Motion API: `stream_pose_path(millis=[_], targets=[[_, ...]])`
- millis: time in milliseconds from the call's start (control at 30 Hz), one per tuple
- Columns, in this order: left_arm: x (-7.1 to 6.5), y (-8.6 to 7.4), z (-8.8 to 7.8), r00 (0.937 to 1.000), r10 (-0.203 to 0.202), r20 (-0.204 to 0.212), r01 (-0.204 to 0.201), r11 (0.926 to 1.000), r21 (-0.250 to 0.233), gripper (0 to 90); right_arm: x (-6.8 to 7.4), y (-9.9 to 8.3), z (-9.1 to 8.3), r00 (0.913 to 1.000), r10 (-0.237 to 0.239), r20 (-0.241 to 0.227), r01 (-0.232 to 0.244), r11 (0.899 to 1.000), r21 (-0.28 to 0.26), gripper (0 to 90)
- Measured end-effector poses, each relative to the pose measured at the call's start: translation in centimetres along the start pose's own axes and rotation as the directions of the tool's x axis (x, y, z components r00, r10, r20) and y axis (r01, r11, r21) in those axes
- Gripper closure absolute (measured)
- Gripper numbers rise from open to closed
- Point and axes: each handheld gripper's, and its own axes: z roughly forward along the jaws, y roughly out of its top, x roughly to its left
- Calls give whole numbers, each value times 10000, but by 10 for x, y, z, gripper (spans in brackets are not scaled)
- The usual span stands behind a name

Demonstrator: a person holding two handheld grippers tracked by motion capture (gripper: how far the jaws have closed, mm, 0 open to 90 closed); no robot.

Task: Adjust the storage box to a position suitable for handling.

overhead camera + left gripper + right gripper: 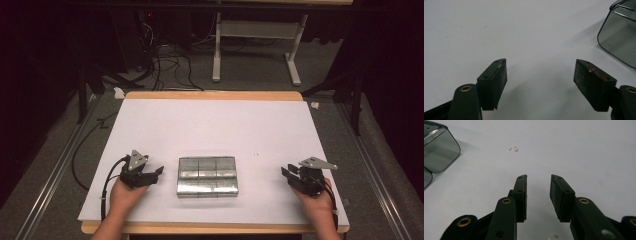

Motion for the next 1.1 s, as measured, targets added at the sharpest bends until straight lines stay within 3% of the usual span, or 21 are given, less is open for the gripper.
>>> stream_pose_path(millis=[167, 500, 1100], targets=[[0, 0, 0, 10000, -16, 39, 16, 10000, 13, 273, 10, 14, 25, 9998, -156, -112, 157, 9998, 132, 679], [1, 0, 0, 10000, -30, 93, 29, 10000, 48, 272, 20, 35, 60, 9999, -11, -134, 18, 9988, 482, 733], [0, 0, 1, 9999, -11, 107, 10, 10000, 76, 272, 30, 51, 96, 9998, -154, -123, 164, 9961, 864, 824]])
